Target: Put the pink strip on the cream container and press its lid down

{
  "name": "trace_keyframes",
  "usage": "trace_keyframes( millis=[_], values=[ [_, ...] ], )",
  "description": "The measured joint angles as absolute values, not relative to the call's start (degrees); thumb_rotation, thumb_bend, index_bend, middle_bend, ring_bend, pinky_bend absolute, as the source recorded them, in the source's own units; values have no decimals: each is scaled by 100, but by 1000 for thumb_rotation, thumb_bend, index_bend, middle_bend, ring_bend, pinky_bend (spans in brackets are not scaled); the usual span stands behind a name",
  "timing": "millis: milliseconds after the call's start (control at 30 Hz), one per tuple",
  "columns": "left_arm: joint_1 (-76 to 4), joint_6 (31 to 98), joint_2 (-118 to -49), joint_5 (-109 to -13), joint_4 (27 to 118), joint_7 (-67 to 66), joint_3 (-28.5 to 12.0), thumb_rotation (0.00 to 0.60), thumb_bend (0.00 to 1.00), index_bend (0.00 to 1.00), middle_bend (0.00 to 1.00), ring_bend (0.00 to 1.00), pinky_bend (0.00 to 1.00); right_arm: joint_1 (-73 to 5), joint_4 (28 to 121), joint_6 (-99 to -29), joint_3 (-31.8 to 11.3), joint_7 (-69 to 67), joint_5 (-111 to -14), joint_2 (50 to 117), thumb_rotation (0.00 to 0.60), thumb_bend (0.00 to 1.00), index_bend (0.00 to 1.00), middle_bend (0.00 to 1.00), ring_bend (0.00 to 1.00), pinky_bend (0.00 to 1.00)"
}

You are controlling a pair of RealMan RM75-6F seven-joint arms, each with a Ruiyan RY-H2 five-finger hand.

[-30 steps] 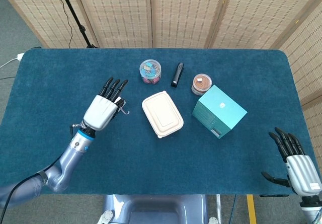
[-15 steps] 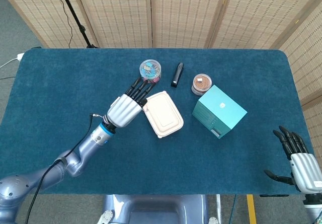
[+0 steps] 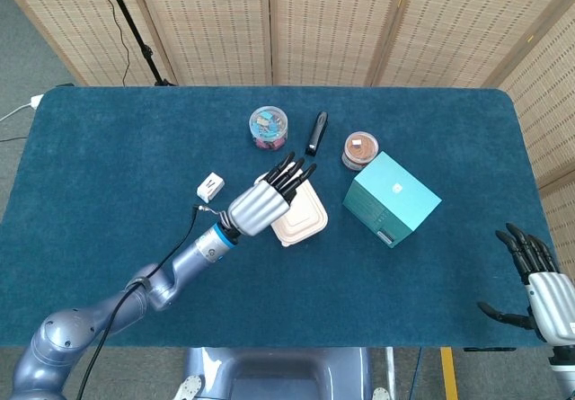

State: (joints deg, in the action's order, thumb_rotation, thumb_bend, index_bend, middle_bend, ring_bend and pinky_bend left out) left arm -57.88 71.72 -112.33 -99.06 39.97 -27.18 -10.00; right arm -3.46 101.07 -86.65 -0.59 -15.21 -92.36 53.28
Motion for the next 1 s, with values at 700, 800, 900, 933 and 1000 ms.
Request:
trace_keyframes(
  millis=[700,800,900,933,1000],
  values=[
    [-6040,7038,-11964,-9480,2977,-2926,-943,600,537,462,0,0,0,-372,10076,-8583,-47,-1669,-9228,5280,600,0,0,0,0,0],
    [-6051,7041,-12011,-9418,2942,-2964,-947,600,532,215,0,0,0,-366,10070,-8598,-47,-1683,-9235,5276,600,0,0,0,0,0],
    [-6051,7075,-12014,-9383,2950,-2948,-945,600,519,28,0,0,0,-362,10065,-8604,-48,-1703,-9234,5272,600,0,0,0,0,0],
    [-6049,7093,-12008,-9374,2963,-2937,-945,600,513,6,0,0,0,-361,10065,-8606,-48,-1703,-9234,5271,600,0,0,0,0,0],
    [-6041,7148,-11981,-9358,3016,-2887,-950,600,505,0,0,0,0,-359,10063,-8612,-49,-1706,-9237,5271,600,0,0,0,0,0]
  ],
)
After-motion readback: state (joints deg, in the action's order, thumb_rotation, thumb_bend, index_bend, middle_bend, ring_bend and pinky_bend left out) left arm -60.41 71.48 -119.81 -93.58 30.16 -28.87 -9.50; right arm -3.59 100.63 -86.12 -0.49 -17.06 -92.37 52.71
